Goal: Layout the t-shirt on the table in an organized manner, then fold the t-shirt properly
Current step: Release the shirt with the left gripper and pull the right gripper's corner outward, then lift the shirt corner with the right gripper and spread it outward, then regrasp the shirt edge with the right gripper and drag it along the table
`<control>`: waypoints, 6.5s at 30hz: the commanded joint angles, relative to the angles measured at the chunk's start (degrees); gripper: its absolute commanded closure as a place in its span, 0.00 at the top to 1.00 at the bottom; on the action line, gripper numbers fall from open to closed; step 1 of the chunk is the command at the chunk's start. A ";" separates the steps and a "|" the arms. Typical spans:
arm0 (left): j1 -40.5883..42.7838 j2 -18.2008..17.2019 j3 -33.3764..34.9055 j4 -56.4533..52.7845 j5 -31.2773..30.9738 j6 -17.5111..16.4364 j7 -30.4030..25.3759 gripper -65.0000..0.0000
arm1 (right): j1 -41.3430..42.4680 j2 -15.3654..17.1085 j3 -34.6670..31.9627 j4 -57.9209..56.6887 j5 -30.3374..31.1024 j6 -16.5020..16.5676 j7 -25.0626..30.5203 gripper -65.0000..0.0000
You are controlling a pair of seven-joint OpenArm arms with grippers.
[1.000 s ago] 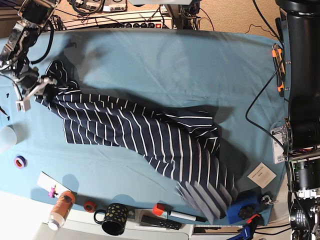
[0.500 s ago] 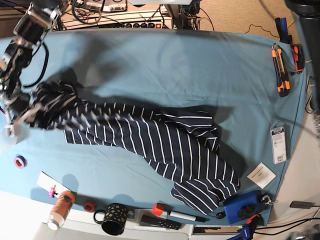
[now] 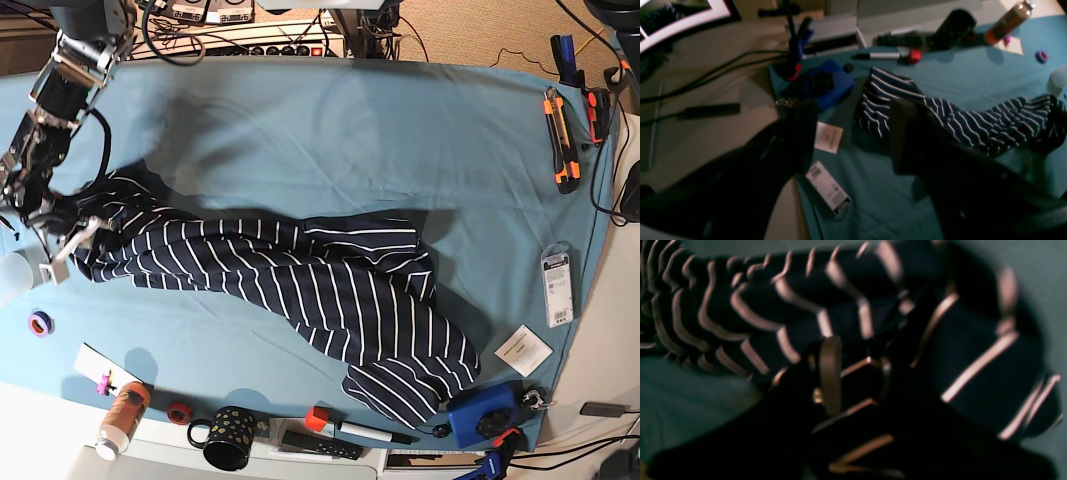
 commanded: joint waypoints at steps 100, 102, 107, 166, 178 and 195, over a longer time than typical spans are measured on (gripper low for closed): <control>5.03 7.65 -0.35 0.74 1.77 0.00 -3.48 0.54 | -30.82 3.48 -22.21 57.55 -13.35 -8.26 2.01 0.29; 5.03 7.63 -0.35 0.74 1.77 0.00 -3.45 0.54 | -28.85 3.45 -17.27 57.16 -13.55 -10.93 4.70 0.29; 5.03 7.65 -0.35 0.74 1.75 0.00 -3.50 0.54 | -22.62 3.45 -9.94 46.21 -11.26 -12.96 6.95 0.29; 5.05 7.65 -0.35 0.74 1.77 0.02 -4.28 0.54 | -5.46 -6.71 -10.05 26.14 -17.09 -15.45 1.42 0.33; 5.05 7.63 -0.35 0.74 1.77 0.02 -4.28 0.54 | -7.89 -8.76 -10.08 19.43 -14.99 -18.60 3.78 0.33; 5.05 7.65 -0.35 0.74 1.77 0.00 -4.28 0.54 | -5.42 -6.25 -10.05 20.65 -21.68 -17.70 13.70 0.00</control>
